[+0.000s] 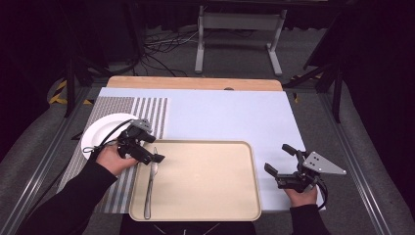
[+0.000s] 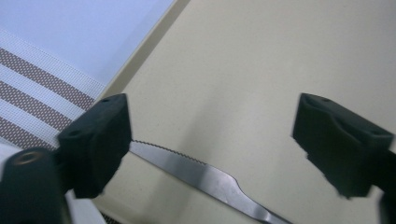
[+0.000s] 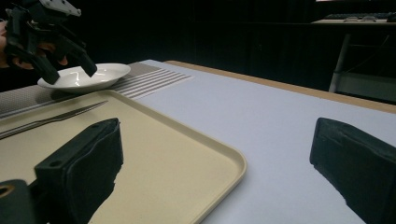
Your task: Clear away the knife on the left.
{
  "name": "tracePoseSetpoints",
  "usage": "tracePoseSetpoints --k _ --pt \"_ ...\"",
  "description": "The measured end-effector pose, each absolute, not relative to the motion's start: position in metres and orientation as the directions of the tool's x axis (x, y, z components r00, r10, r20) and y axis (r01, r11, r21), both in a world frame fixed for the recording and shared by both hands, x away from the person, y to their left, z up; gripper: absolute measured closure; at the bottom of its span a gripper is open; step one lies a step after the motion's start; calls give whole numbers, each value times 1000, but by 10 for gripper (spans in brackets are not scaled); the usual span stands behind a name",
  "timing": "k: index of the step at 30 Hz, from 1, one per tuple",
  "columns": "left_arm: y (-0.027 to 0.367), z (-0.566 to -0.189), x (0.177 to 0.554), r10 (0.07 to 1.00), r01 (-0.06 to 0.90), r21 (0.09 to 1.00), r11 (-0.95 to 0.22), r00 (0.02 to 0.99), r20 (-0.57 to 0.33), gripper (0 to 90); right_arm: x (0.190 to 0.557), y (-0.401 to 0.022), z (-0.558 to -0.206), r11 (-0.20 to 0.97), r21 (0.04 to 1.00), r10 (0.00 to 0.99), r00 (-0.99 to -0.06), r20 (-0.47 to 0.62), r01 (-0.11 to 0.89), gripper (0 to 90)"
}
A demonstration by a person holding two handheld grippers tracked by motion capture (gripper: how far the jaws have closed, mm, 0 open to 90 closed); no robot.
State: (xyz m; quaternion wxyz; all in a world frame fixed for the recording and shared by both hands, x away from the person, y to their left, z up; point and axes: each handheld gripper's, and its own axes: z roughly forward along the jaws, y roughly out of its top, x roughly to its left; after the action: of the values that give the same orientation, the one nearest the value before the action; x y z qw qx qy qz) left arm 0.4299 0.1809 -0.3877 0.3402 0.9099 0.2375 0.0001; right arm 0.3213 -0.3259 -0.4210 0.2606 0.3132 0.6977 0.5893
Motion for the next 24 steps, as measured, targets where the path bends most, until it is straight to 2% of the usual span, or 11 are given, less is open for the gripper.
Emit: tracePoseSetpoints --k 2,6,16,24 --pt "188 -385 425 437 433 645 -630 884 -167 51 321 -326 -421 110 985 744 -668 5 130 32" --pt "200 -381 417 435 427 686 -589 883 -176 26 322 -326 -421 110 986 743 -669 5 130 32" --pt "234 -383 394 442 385 765 -515 885 -148 13 322 -326 -421 115 985 742 -671 -1 125 32" --pt "267 -393 373 468 355 861 -366 869 -159 5 322 -325 -422 118 985 740 -672 0 129 32"
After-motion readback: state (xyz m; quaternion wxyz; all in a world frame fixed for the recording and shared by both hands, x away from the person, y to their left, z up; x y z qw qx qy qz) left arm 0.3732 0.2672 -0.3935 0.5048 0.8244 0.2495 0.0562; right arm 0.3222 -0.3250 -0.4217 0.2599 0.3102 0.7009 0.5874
